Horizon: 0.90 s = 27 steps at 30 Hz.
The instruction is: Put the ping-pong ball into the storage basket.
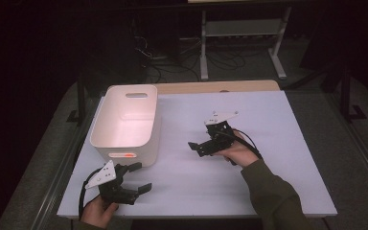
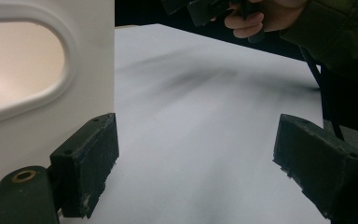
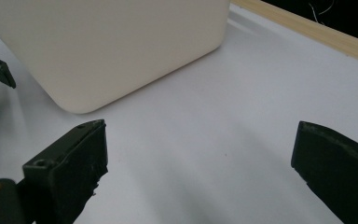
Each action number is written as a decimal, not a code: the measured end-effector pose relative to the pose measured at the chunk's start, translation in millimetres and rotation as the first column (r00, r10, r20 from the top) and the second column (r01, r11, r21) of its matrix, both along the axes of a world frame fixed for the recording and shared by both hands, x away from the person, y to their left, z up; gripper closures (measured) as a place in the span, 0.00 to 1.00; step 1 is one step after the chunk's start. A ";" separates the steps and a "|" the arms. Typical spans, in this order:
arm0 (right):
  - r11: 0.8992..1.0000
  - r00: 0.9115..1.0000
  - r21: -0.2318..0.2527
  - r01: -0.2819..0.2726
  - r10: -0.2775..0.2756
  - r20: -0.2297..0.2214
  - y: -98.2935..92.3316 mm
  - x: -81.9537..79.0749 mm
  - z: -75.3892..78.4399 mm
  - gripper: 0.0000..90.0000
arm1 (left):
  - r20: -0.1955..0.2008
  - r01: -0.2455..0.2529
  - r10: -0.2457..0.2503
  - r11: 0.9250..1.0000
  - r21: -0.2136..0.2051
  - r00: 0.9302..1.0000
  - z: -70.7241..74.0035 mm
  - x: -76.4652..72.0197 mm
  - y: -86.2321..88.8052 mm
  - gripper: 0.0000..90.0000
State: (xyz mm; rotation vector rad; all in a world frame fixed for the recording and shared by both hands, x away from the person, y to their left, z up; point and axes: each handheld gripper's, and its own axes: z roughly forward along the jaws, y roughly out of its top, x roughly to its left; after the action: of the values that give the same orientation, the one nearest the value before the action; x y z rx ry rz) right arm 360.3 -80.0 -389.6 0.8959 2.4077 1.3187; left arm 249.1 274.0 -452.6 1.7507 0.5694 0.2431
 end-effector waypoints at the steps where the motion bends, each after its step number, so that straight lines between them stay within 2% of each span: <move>1: 1.000 1.000 -0.005 0.004 -0.004 0.001 -3.2 -2.0 -2.0 0.04 | 0.003 0.001 -0.001 1.000 0.001 1.000 0.0 -0.2 0.1 0.15; 16: 0.998 0.998 0.010 0.067 -0.067 0.003 -37.6 -19.2 -12.2 0.04 | 0.004 0.000 0.000 1.000 0.003 1.000 0.1 -0.4 -0.4 0.15; 27: 0.995 0.995 0.017 0.102 -0.102 0.004 -54.6 -29.8 -18.2 0.03 | 0.004 0.001 -0.001 1.000 0.003 1.000 0.1 -0.4 -0.5 0.15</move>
State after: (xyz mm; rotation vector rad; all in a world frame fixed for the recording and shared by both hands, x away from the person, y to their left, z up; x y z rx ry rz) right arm 330.5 -134.6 -407.8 1.0047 2.3174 1.3045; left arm 248.7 273.5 -452.5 1.7528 0.5659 0.2471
